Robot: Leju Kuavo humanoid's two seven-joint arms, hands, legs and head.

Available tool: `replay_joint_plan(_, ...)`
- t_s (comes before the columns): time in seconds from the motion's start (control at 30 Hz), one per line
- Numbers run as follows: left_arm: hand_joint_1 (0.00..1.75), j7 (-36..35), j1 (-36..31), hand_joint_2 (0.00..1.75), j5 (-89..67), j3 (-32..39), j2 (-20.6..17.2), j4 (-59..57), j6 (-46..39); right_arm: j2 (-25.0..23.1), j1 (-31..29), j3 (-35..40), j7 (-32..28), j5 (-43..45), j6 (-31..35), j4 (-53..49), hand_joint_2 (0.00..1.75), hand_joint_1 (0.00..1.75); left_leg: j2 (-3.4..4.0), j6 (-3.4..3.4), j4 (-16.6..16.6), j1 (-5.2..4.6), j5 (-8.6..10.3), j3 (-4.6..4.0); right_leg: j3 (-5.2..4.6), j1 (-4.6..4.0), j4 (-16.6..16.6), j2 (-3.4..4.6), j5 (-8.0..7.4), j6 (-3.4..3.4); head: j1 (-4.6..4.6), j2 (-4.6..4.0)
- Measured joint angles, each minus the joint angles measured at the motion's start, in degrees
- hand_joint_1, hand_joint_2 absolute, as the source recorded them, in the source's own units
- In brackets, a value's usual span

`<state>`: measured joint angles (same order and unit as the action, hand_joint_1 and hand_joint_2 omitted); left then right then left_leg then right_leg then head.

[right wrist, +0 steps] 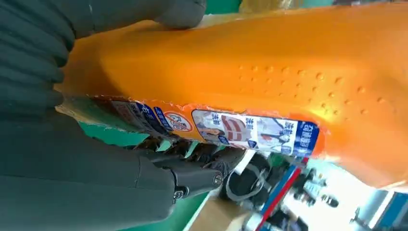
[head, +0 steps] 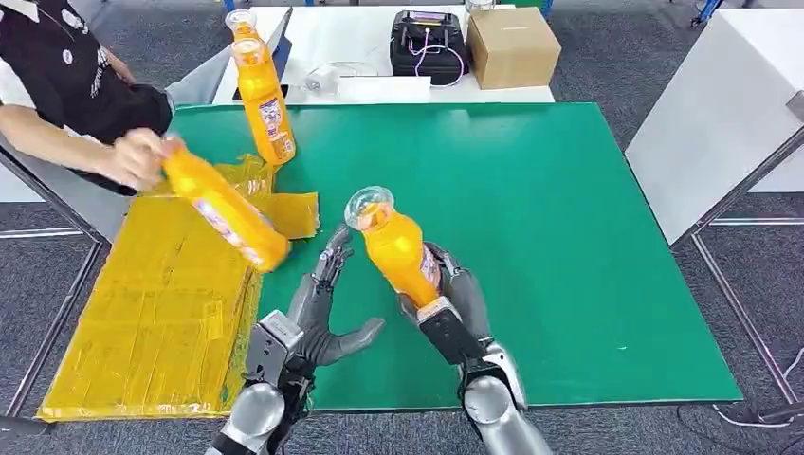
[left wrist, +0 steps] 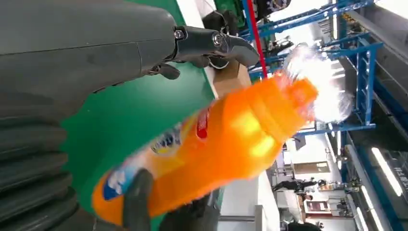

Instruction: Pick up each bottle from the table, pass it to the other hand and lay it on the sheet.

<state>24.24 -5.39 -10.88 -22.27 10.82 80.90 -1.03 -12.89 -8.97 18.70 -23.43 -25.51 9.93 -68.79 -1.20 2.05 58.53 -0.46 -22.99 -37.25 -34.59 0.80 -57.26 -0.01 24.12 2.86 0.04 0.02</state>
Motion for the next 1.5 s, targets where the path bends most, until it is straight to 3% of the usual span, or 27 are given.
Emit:
replay_joint_plan(0.47, 0.00, -0.50, -2.60, 1.75, 0.74, -0.46, 0.00, -3.65, 0.15, -2.54, -2.23, 5.21, -0.15, 0.42, 0.44, 6.19, 1.75, 1.75, -0.01, 0.00, 0.00, 0.00, 0.00, -0.01, -0.01, 0.00, 0.00, 0.00, 0.00, 0.00, 0.00, 0.00)
replay_joint_plan(0.97, 0.00, -2.91, -4.86, 1.75, 3.67, 0.02, 0.02, -7.81, -0.22, -2.97, -3.23, 10.65, 0.76, -7.67, 6.75, 10.63, 1.75, 1.75, 0.00, 0.00, 0.00, 0.00, 0.00, -0.01, -0.02, 0.00, 0.00, 0.00, 0.00, 0.00, 0.02, 0.00)
replay_joint_plan(1.5, 0.00, -3.15, -5.82, 1.75, 4.11, 1.20, 0.13, -10.36, -0.26, -2.97, -4.20, 11.76, 1.07, -7.91, 7.17, 12.05, 1.75, 1.75, 0.00, 0.00, 0.00, 0.00, 0.00, -0.01, -0.02, 0.00, 0.00, 0.00, 0.00, 0.00, 0.02, 0.00)
